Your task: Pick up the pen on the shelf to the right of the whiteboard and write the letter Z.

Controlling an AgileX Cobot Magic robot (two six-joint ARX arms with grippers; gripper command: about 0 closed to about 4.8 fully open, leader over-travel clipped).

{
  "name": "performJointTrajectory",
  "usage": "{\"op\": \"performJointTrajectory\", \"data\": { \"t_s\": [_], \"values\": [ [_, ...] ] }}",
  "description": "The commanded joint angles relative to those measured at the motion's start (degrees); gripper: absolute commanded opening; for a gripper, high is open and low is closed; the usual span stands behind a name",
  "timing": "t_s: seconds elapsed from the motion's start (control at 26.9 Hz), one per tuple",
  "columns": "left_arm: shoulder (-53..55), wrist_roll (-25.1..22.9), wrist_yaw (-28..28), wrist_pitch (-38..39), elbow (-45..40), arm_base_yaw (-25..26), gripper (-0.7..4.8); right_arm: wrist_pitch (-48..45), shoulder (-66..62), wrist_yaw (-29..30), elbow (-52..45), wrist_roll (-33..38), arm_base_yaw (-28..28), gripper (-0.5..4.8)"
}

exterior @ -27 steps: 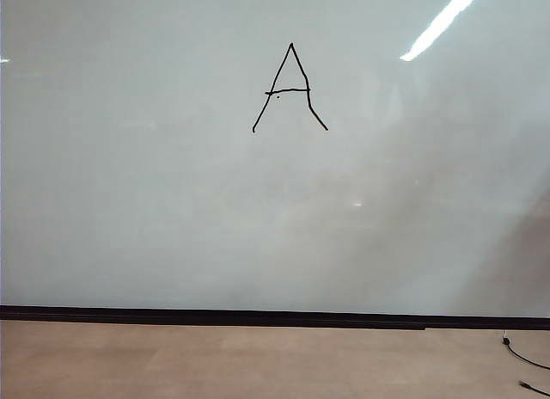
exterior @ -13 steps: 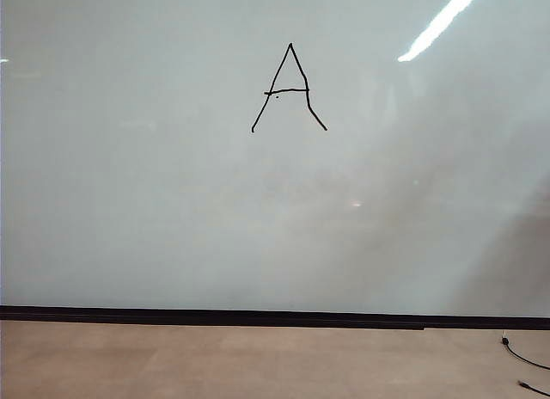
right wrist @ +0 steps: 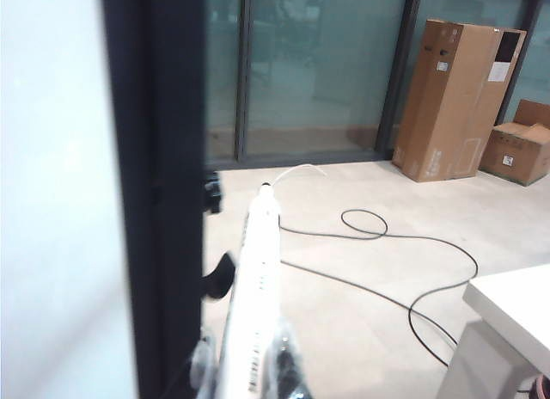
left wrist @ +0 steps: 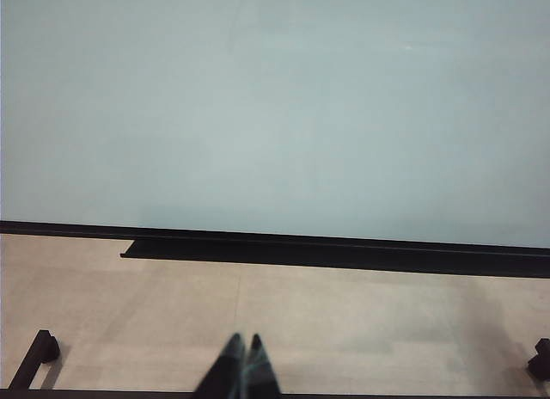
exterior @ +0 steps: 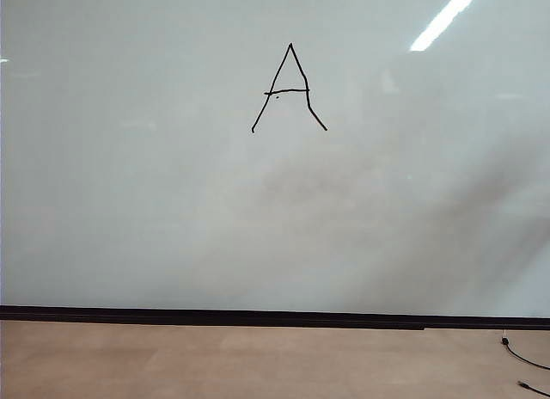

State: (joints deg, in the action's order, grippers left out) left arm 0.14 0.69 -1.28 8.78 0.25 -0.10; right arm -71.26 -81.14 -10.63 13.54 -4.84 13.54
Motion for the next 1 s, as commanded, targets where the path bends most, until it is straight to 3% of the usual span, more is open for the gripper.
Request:
{"op": "performJointTrajectory", "data": {
  "t_s": [0.04, 0.11, 0.26, 0.63, 0.74, 1.0],
  "values": [
    [0.04, -0.24, -0.04, -0.59, 0.13, 0.0, -0.04, 9.49, 7.41, -2.03, -0.83, -0.39, -4.61, -0.09],
    [0.04, -0.24, -0.02, -0.61, 0.13, 0.0, -0.05, 17.09, 13.6, -3.85, -0.79, -0.42, -9.77, -0.09],
    [0.04, -0.24, -0.02, -0.59, 0.13, 0.0, -0.04, 23.91, 19.89, -3.72, -0.79, -0.39, -16.59, -0.09],
    [0.04, -0.24, -0.02, -0.59, 0.13, 0.0, -0.04, 24.83, 21.46, 0.87, 0.0, 2.14, -30.67, -0.09],
    [0.04, -0.24, -0.02, -0.59, 0.13, 0.0, -0.05, 24.35, 21.44, 4.2, 0.85, 3.17, -32.68, -0.09],
    [0.04, -0.24, -0.02, -0.59, 0.13, 0.0, -0.04, 23.43, 15.61, 20.11, 6.97, 4.81, -32.94, -0.09]
  ]
}}
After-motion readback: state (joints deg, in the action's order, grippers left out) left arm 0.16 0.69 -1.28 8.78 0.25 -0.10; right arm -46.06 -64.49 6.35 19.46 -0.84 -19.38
